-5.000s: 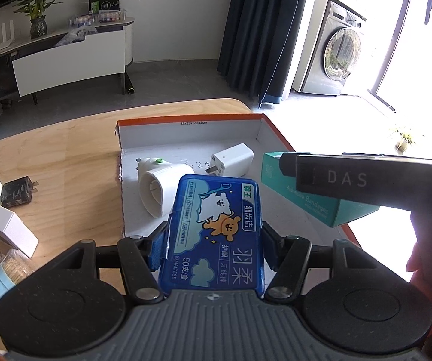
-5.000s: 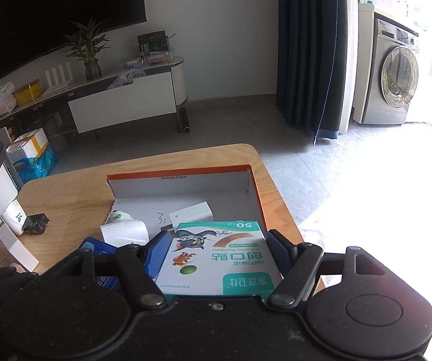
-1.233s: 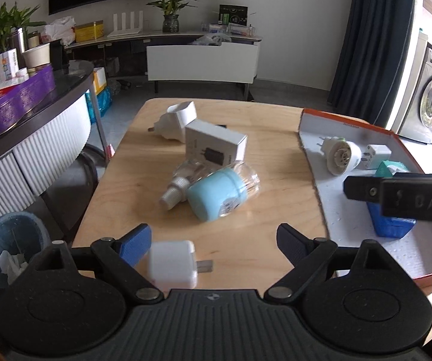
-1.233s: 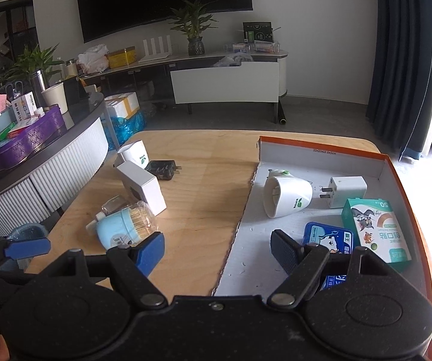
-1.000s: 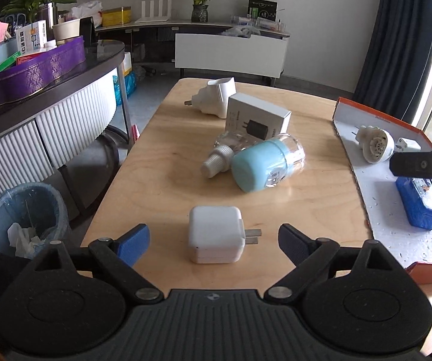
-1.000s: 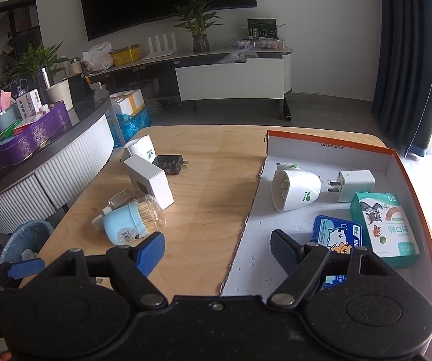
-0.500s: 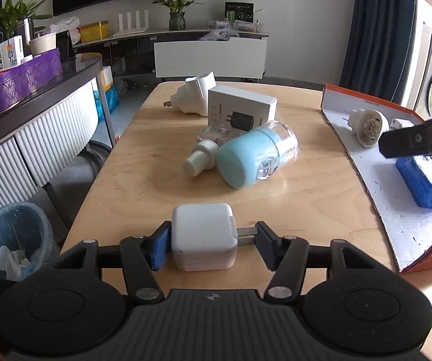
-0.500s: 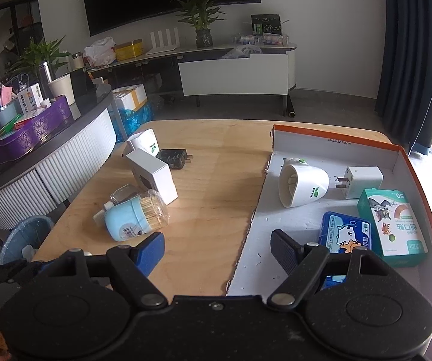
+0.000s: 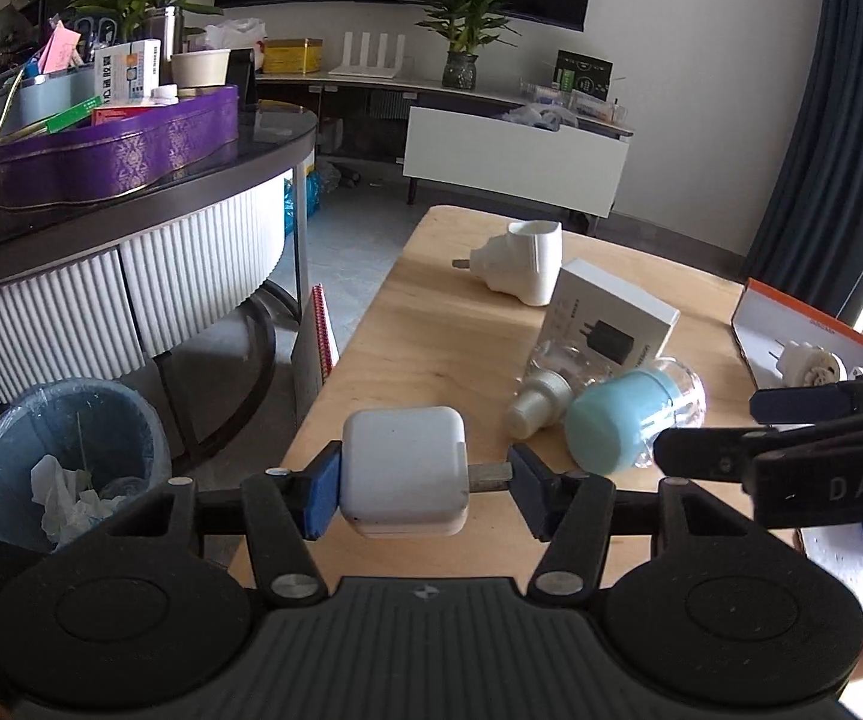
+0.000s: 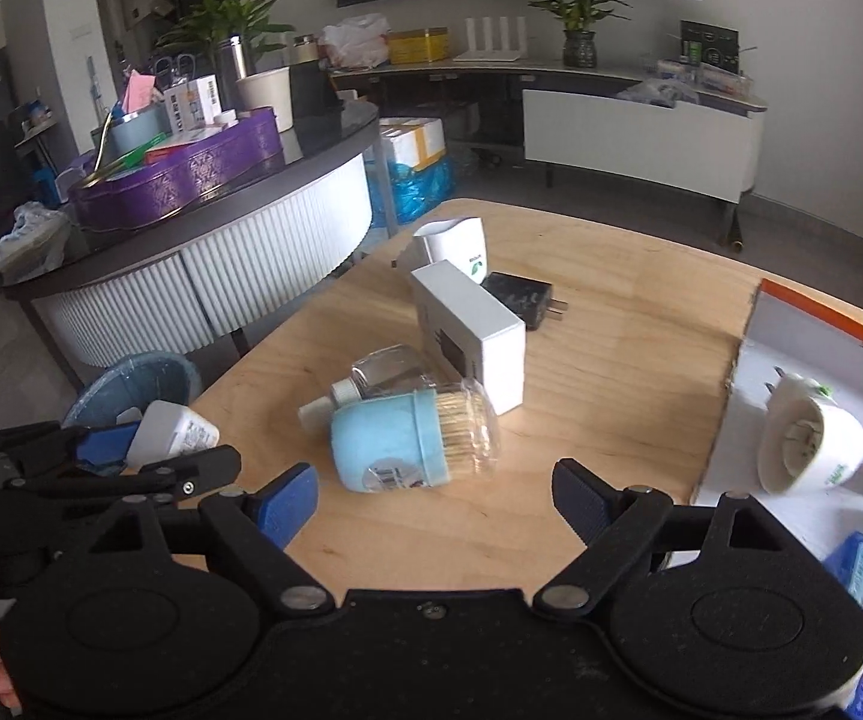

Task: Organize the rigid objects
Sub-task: 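Grasp the white square charger with left tool while right tool grasps the blue-capped toothpick jar, then carry the white charger and toothpick jar in both tools over the open box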

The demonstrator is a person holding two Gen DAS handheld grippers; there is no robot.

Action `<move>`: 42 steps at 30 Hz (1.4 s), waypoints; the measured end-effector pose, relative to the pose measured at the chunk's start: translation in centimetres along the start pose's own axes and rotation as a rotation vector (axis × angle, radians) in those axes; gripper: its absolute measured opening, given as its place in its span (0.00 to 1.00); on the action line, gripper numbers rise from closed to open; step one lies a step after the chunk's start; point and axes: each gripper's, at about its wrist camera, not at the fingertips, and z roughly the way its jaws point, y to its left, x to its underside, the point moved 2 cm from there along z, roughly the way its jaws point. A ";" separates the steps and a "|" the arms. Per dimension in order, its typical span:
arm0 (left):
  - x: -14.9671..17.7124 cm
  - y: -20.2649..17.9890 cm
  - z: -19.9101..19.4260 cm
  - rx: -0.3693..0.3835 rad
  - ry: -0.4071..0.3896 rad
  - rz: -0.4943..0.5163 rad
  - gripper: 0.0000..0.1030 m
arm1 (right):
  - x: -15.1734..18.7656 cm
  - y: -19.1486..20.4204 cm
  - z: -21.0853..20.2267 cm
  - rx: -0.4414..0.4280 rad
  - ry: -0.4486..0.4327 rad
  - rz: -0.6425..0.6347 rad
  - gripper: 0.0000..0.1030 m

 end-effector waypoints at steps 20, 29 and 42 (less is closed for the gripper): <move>-1.7 -0.3 0.3 0.037 -0.001 -0.017 0.57 | -0.7 0.3 3.1 0.053 0.047 -0.011 0.89; -2.5 -3.8 -0.7 0.122 0.002 0.043 0.57 | 0.1 -1.2 -3.9 0.159 -0.042 0.115 0.89; -2.8 -8.1 -2.3 0.212 0.008 0.118 0.57 | 2.4 -3.8 -10.2 0.264 -0.109 0.243 0.89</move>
